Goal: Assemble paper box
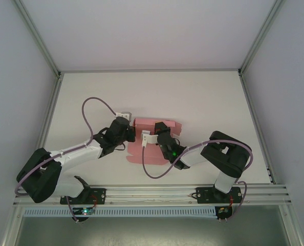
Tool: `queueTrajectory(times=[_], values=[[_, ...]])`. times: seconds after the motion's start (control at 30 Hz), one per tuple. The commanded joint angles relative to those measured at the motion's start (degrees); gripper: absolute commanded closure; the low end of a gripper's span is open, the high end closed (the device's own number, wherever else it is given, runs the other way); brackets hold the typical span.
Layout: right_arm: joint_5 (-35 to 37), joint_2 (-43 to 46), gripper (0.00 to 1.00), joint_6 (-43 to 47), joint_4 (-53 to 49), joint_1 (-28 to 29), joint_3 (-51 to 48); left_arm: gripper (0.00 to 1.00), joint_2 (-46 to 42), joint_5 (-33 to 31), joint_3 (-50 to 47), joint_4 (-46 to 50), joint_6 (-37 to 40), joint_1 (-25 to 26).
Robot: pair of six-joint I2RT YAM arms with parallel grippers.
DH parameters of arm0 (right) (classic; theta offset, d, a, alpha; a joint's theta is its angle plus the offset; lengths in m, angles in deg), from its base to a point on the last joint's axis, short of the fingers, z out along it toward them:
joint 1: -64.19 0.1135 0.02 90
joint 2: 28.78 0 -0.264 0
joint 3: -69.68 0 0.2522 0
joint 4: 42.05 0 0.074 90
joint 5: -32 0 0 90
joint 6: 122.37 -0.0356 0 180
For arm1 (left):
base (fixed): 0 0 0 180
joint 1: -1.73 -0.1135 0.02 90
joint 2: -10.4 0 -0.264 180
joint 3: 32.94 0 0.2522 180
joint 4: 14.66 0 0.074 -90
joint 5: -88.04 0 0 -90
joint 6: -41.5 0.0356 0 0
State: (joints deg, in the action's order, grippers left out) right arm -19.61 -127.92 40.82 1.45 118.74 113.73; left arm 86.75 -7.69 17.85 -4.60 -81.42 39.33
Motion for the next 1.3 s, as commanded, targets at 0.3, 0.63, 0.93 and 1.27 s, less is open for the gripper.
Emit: queueTrajectory(times=[0.3, 0.63, 0.93, 1.27], values=[[0.51, -0.16, 1.00, -2.17, -5.27, 0.97, 0.79, 1.00, 3.88, -14.03, 6.93, 1.97, -16.43, 3.88], [0.47, -0.13, 1.00, -2.44, -5.49, 1.07, 0.79, 0.98, 5.91, -16.48, 10.33, 6.42, -21.61, 5.12], [0.62, 0.00, 1.00, -2.44, -5.83, 0.43, 0.09, 0.82, 5.57, -16.07, 11.48, 9.44, -16.11, 5.12], [0.39, 0.71, 1.00, -2.50, -6.23, 0.22, -0.21, 0.41, -3.00, -20.35, 10.62, 16.84, -8.03, 5.02]])
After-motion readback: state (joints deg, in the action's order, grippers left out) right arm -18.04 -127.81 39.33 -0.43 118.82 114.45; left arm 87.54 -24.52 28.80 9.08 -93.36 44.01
